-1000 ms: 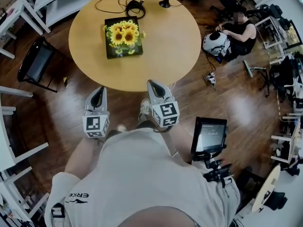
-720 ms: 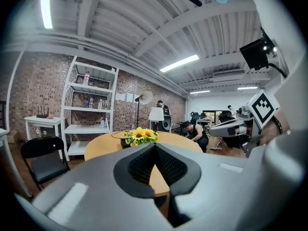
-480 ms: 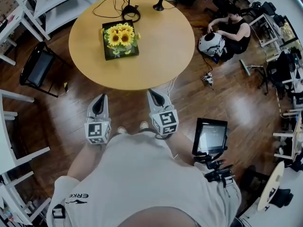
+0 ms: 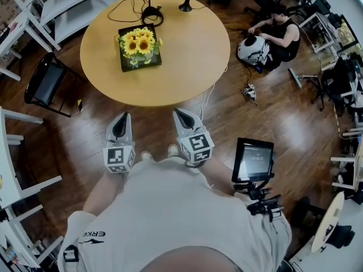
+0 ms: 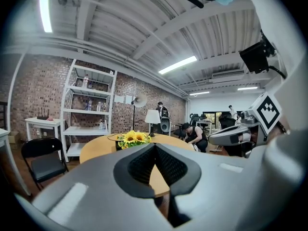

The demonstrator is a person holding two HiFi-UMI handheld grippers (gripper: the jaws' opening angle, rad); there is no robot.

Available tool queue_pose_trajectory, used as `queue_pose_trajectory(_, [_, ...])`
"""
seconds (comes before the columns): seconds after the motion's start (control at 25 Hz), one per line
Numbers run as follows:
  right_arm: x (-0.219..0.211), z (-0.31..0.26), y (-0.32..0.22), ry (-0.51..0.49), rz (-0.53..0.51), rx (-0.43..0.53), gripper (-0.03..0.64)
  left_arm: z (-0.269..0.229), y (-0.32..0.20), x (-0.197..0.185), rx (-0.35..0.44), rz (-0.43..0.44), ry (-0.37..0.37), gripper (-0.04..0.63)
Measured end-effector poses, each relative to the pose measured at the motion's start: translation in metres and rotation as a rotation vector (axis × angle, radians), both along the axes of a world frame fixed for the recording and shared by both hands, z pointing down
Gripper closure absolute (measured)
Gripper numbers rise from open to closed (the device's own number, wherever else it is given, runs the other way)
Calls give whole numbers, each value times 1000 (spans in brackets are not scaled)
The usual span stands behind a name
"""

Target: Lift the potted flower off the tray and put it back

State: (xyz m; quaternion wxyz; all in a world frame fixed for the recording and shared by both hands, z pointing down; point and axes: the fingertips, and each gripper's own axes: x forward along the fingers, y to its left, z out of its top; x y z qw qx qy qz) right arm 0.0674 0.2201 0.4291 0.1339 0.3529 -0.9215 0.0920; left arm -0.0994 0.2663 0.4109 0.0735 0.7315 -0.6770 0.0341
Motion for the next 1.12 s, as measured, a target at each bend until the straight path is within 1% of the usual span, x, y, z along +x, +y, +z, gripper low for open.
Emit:
queue_pose_trajectory(0.52, [-2,-4,0,6,-37,-4,604,-2,1,11,-12,9,-12,594])
queue_pose_trajectory(1.12, [-9,-8,-5,5,-60,11,604,-2,0,7,-5,-16,-7,594])
